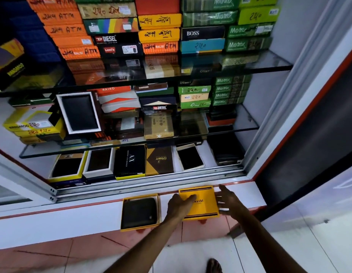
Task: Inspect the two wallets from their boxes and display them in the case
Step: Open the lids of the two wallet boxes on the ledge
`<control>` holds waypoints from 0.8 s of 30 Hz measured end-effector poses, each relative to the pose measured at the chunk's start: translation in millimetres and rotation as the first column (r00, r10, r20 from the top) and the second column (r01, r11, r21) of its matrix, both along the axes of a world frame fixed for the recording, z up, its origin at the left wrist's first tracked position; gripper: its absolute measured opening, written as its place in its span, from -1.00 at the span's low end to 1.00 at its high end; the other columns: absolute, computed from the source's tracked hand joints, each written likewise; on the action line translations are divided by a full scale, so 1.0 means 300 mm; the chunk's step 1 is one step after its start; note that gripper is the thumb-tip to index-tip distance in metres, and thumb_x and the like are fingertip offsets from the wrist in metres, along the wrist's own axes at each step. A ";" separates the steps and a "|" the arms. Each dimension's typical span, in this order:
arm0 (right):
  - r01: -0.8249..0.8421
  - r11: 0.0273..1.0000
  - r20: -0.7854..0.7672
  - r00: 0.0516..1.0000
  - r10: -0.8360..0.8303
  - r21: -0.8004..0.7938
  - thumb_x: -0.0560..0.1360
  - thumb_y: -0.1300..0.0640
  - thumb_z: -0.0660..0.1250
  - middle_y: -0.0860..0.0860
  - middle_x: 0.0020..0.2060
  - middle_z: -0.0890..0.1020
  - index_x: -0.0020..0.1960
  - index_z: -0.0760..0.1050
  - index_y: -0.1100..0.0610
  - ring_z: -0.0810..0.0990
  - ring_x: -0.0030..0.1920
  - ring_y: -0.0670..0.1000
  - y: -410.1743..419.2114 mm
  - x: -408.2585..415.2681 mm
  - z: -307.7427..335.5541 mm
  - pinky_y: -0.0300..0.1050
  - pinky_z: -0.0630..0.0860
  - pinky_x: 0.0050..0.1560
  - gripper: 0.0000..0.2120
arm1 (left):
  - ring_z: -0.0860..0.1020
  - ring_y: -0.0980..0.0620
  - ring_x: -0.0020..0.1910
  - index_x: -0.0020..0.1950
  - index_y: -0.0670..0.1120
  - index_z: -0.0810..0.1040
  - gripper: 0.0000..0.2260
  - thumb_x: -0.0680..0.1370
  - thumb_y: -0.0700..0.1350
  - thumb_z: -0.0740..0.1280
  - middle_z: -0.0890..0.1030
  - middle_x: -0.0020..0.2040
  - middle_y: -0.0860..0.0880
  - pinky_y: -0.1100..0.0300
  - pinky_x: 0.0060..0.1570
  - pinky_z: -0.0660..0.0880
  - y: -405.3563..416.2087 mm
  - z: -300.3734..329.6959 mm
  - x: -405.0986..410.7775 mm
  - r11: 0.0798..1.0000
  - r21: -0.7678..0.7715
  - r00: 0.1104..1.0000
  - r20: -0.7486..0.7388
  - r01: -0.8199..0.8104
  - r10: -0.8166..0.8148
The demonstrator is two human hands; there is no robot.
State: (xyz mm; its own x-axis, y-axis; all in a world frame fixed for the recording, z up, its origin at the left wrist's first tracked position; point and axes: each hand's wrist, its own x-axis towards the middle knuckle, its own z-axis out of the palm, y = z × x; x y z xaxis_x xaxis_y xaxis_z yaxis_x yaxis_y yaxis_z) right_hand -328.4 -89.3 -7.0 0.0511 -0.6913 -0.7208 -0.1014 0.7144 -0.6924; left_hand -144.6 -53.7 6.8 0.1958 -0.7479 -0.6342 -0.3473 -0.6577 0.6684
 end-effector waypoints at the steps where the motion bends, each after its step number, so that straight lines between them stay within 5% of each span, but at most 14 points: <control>1: -0.001 1.000 0.022 1.000 0.001 0.014 0.65 -0.16 0.02 0.22 0.12 0.57 0.15 0.47 0.22 0.55 0.14 0.24 -0.002 -0.007 0.008 0.12 0.48 0.17 -0.52 | 0.54 -0.12 0.25 0.29 -0.11 0.49 -0.34 0.37 0.31 0.39 0.58 0.28 -0.11 0.08 0.13 0.50 -0.001 0.003 -0.009 1.000 -0.012 1.000 -0.006 -0.012 0.011; 6: -0.008 0.999 0.115 0.993 0.002 0.046 0.64 -0.14 0.05 0.17 0.01 0.62 -0.02 0.57 0.14 0.59 -0.02 0.14 -0.015 -0.030 0.026 -0.06 0.53 -0.08 -0.56 | 0.30 -0.24 0.48 0.55 -0.11 0.08 0.23 0.07 0.42 0.50 0.31 0.50 -0.18 -0.13 0.43 0.32 0.000 0.035 -0.084 0.997 0.049 0.995 0.079 -0.059 0.055; 10: -0.035 0.999 0.120 0.992 0.033 0.017 0.62 -0.11 0.12 0.10 -0.07 0.68 0.01 0.60 0.12 0.66 -0.09 0.08 -0.009 -0.040 0.006 -0.12 0.61 -0.16 -0.62 | 0.29 -0.25 0.46 0.55 -0.17 0.00 0.28 0.07 0.39 0.54 0.30 0.46 -0.22 -0.11 0.39 0.32 -0.010 0.051 -0.128 0.986 0.122 0.970 0.226 -0.116 0.086; 13: -0.004 0.999 0.007 1.000 0.004 -0.032 0.59 0.04 0.24 0.13 -0.06 0.68 0.06 0.59 0.13 0.67 -0.12 0.09 0.003 -0.030 -0.032 -0.10 0.57 -0.12 -0.78 | 0.46 -0.18 0.32 0.43 -0.10 0.28 0.03 0.10 0.36 0.49 0.48 0.32 -0.16 -0.04 0.28 0.45 0.004 0.031 -0.098 0.990 0.026 0.987 0.086 -0.139 0.137; 16: -0.074 0.981 -0.259 0.965 0.025 -0.180 0.53 0.15 0.37 0.14 -0.08 0.70 0.03 0.66 0.16 0.70 -0.09 0.13 0.008 -0.021 -0.063 -0.10 0.62 -0.12 -0.86 | 0.63 -0.07 -0.02 0.04 -0.01 0.62 -0.36 0.13 0.37 0.37 0.68 -0.02 -0.10 0.09 -0.09 0.57 0.031 0.031 -0.020 0.979 -0.110 0.973 -0.174 -0.173 0.153; 20: -0.324 0.914 -0.564 0.814 0.138 -0.243 0.53 0.12 0.34 0.04 -0.15 0.74 -0.09 0.72 0.11 0.67 -0.15 0.02 0.013 -0.014 -0.032 -0.24 0.43 -0.22 -0.82 | 0.59 -0.24 0.06 0.03 -0.01 0.55 -0.68 0.48 0.19 0.23 0.63 0.06 -0.24 -0.17 0.09 0.55 0.058 0.010 0.097 0.911 -0.045 0.839 -0.409 -0.411 0.358; 24: -0.352 0.901 -0.638 0.761 0.118 -0.253 0.50 0.13 0.36 0.05 -0.27 0.74 -0.23 0.71 0.13 0.70 -0.20 0.04 0.009 -0.040 -0.001 -0.26 0.43 -0.27 -0.80 | 0.59 -0.24 0.07 0.00 -0.05 0.53 -0.81 0.56 -0.03 0.16 0.63 0.11 -0.26 -0.15 -0.02 0.55 0.091 -0.036 0.172 0.809 -0.007 0.702 -0.501 -0.587 0.505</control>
State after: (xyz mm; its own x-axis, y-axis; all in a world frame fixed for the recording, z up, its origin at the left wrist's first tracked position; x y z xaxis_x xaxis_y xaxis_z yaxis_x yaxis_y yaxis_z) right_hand -340.4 -86.7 -7.2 -0.1102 -0.9176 -0.3820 -0.7059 0.3428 -0.6198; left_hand -92.9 -26.5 -3.9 0.3215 -0.6961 -0.6420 0.4112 -0.5081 0.7568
